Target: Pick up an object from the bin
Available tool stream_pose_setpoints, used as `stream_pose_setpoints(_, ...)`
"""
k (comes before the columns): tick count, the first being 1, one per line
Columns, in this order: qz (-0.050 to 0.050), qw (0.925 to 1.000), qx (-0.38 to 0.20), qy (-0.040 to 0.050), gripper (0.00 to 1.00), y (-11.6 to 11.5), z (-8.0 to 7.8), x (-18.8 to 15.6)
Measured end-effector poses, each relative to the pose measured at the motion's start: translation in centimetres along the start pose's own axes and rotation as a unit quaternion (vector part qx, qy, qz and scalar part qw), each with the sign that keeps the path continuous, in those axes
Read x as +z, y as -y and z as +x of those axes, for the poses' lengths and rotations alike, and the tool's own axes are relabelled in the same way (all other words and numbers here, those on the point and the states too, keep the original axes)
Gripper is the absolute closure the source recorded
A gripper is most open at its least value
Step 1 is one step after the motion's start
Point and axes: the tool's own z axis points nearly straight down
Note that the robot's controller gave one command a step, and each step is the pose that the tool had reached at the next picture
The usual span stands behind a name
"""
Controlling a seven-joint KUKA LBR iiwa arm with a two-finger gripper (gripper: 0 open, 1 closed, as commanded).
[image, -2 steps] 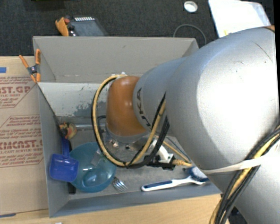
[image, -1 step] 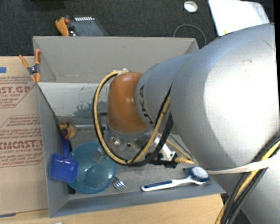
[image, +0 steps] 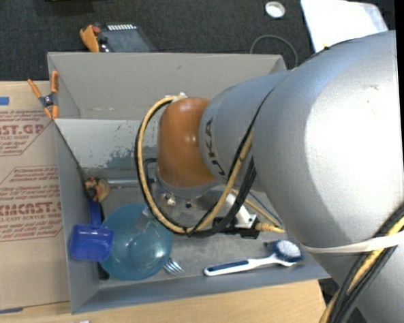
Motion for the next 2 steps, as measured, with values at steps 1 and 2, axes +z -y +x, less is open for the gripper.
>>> stream_pose_setpoints(1,0.003,1.0,0.0,-0.0016,1.0,0.1,0.1,-4.5)
stream_pose_setpoints(2,0.001,1.0,-0.001,-0.0003,1.0,-0.1,0.0,-6.9)
